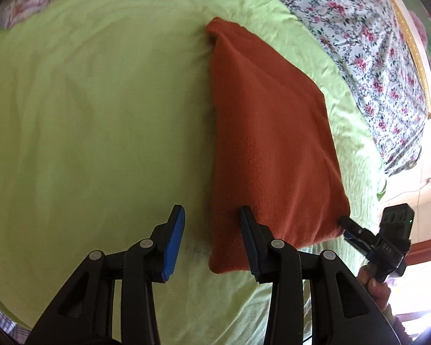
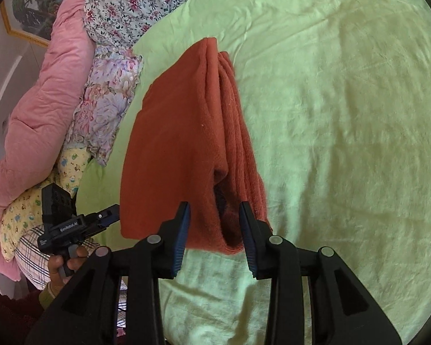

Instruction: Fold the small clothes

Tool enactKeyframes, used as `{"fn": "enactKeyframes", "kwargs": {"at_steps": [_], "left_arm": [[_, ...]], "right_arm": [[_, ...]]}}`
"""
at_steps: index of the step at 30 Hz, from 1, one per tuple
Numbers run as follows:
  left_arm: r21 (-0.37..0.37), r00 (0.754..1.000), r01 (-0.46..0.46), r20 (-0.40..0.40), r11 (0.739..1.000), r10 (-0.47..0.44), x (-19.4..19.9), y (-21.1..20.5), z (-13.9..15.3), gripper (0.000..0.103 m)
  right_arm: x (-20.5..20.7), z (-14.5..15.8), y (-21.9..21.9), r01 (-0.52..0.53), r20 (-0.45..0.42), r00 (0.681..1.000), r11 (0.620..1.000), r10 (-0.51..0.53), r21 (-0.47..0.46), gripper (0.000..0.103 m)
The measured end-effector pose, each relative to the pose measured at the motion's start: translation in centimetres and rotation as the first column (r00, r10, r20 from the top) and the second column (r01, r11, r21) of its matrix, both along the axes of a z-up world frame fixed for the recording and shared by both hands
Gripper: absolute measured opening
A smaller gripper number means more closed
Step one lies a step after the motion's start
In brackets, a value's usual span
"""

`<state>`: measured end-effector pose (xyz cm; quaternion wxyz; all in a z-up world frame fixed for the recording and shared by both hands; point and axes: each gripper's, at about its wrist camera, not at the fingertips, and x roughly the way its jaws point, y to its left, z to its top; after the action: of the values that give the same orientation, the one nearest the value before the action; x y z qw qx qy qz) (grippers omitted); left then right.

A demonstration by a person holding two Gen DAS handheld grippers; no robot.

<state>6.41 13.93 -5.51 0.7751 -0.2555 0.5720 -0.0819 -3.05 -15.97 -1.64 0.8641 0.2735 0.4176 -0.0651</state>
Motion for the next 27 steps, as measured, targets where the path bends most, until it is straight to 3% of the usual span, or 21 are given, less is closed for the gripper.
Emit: {"fn": "enactKeyframes", "kwargs": {"at_steps": [1,3,4,8,12,15,18,20,22,27], "left_arm": [[0.001,1.000,-0.003,-0.005,1.000,0.003,0.0,-0.1,-0.1,0.040],[-0.010,1.000,-0.004,-0.007,1.000,0.004,0.1,0.0,0.0,0.040],[-0.023,1.000,-0.002,-0.004,1.000,0.002,0.0,-0.1,0.3,0.040],[-0.070,1.000,0.025,0.010,0.997,-0.024,0.6,-1.0,1.2,0.040],[0.064,0.995,0.092,-0.029,0.994,-0.091,1.0,-3.3,0.5,0.039],[0.045,0.993,0.096,-0.066,0.994,-0.093,0.6,-3.9,-0.6,0.038],[0.071,0.991,0.115,-0.082,0.991,-0.109,0.5,-4.9,-1.4,0.037],[0.090,0.990,0.118,-0.084,0.989,-0.111,0.5,-5.2,-2.3,0.037],[0.062,0.992,0.098,-0.086,0.993,-0.092,0.6,-4.7,-2.6,0.037],[0.064,0.989,0.121,-0.088,0.991,-0.115,0.5,-4.2,-1.9,0.037]], "right_arm": [[0.1,-0.2,-0.2,-0.001,-0.008,1.000,1.000,0.001,0.005,0.035],[0.4,-0.2,-0.2,-0.015,-0.023,1.000,1.000,0.015,-0.007,0.008],[0.6,0.1,-0.1,-0.029,-0.033,0.999,0.999,0.028,-0.015,0.005],[0.7,2.8,0.8,-0.081,-0.002,0.997,0.994,0.082,-0.071,0.005],[0.7,4.3,0.9,-0.113,-0.013,0.994,0.984,0.113,-0.136,0.005],[1.0,2.7,-0.1,-0.108,-0.098,0.991,0.973,0.090,-0.206,0.005],[0.9,0.1,-1.5,-0.092,-0.169,0.984,0.967,0.052,-0.237,0.004],[0.9,-1.0,-2.4,-0.062,-0.177,0.984,0.976,0.025,-0.207,0.004],[1.3,-1.4,-2.4,-0.048,-0.179,0.984,0.978,0.011,-0.201,0.004],[1.2,-0.5,-2.3,-0.032,-0.180,0.984,0.983,-0.002,-0.183,0.011]]}}
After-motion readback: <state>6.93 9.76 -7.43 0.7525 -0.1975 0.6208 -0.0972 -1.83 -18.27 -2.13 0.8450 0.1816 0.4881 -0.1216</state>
